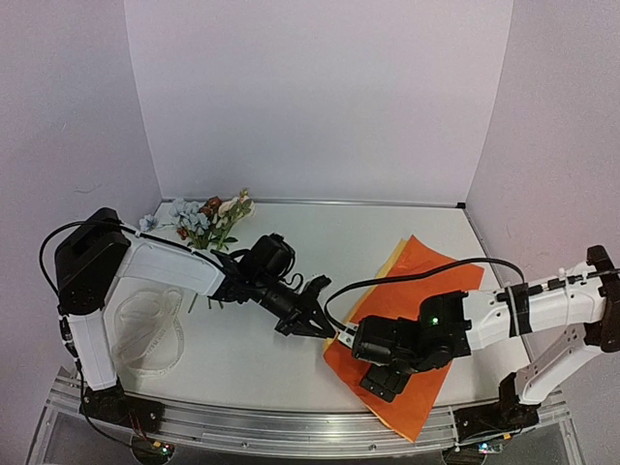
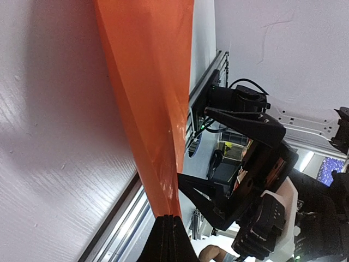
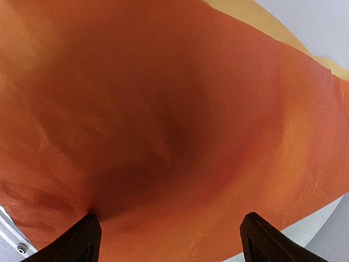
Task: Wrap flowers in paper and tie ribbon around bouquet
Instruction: Flatten the folded wrapping paper at the center of the board.
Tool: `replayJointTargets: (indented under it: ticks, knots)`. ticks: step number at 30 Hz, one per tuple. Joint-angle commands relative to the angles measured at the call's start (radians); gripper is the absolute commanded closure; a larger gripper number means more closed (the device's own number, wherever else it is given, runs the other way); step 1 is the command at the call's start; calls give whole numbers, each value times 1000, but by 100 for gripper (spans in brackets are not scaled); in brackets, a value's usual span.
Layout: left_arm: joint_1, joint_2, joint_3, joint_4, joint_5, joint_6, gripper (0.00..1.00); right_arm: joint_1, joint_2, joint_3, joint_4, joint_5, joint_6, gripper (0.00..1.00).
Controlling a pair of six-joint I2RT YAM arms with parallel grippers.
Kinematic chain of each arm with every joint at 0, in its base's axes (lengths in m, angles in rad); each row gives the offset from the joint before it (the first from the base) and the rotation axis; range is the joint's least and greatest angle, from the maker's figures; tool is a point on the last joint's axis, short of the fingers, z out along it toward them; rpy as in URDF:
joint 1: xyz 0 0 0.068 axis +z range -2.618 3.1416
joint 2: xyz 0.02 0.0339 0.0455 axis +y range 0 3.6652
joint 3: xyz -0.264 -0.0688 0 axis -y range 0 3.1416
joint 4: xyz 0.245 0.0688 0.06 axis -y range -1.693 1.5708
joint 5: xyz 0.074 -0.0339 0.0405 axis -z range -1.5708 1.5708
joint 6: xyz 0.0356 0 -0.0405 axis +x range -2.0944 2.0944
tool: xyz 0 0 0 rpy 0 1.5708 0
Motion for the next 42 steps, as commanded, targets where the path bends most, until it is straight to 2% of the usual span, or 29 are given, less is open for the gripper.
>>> replayJointTargets:
  ticks: [1,7,11,13,15,18,20,23,26,35,42]
  knots:
    - [1,-53,-4,96,73,-49,100,45,-103,-39,72,103,16,9]
    - [61,-42,24,43,98,-12,100,28,-175,-64,58,176,9,2]
    - [119,-93,138,-145,22,120,100,-92,-225,-53,6,93,93,2]
    - [124,-114,166,-181,4,142,100,-119,-242,-30,14,39,85,2]
    - [120,-128,152,-136,26,110,100,-122,-233,24,12,7,48,2]
    - [100,-169,83,60,75,-55,100,-123,-211,101,-3,3,-34,2]
    - [86,-194,51,132,55,-137,100,-123,-200,142,-16,5,-67,2]
    - [80,-211,-23,318,14,-335,100,-123,-181,194,-12,-8,-77,2]
    - [78,-198,-68,450,-13,-432,100,-123,-161,233,14,-46,-56,2]
    - [61,-176,-71,488,-5,-459,100,-126,-154,309,19,-150,-47,2]
    - [58,-146,-59,491,7,-455,100,-126,-151,401,-57,-216,-10,2]
